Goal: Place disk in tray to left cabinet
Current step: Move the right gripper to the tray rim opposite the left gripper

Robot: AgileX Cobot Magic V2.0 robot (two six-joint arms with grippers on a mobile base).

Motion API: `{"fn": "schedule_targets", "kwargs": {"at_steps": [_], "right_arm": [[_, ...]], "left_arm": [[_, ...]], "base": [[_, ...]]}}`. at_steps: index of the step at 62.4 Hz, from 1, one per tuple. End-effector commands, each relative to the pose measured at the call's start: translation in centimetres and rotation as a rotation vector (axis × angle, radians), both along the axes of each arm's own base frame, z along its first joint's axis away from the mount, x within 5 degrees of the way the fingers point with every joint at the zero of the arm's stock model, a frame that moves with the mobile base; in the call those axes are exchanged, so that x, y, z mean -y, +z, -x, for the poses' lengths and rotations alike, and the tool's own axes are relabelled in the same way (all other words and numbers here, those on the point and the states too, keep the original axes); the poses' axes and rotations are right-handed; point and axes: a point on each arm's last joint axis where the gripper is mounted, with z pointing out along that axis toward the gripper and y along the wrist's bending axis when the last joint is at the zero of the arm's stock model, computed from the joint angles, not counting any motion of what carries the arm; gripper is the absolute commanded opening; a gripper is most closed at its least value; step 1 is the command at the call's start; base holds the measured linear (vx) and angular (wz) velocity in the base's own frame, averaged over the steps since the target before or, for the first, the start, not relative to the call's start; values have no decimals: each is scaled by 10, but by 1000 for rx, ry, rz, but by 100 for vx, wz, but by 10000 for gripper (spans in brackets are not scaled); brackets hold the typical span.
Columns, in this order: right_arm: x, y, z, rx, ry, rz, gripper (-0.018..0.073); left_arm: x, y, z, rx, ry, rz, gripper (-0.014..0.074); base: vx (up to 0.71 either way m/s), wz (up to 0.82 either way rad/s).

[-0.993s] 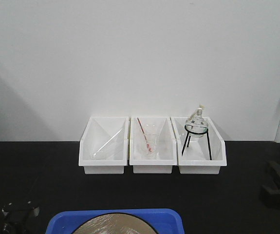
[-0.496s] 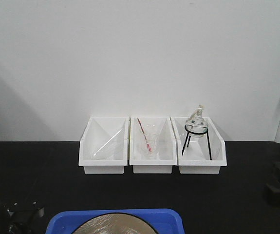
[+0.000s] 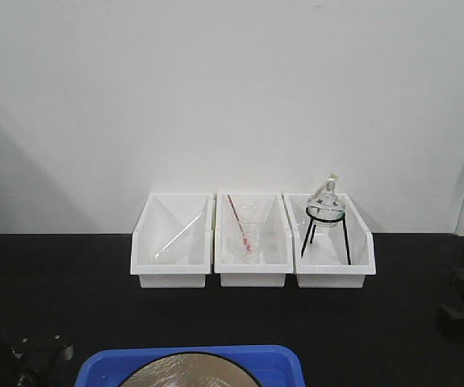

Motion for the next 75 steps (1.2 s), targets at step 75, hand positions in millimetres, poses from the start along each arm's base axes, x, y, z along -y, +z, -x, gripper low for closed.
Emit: {"fn": "schedule_targets", "kwargs": {"at_steps": [75], "right_arm": [[-27, -113, -126, -874, 336, -141, 311]], "left_arm": [[1, 10, -2, 49, -16, -5, -6]], "base": [[0, 0]]}}
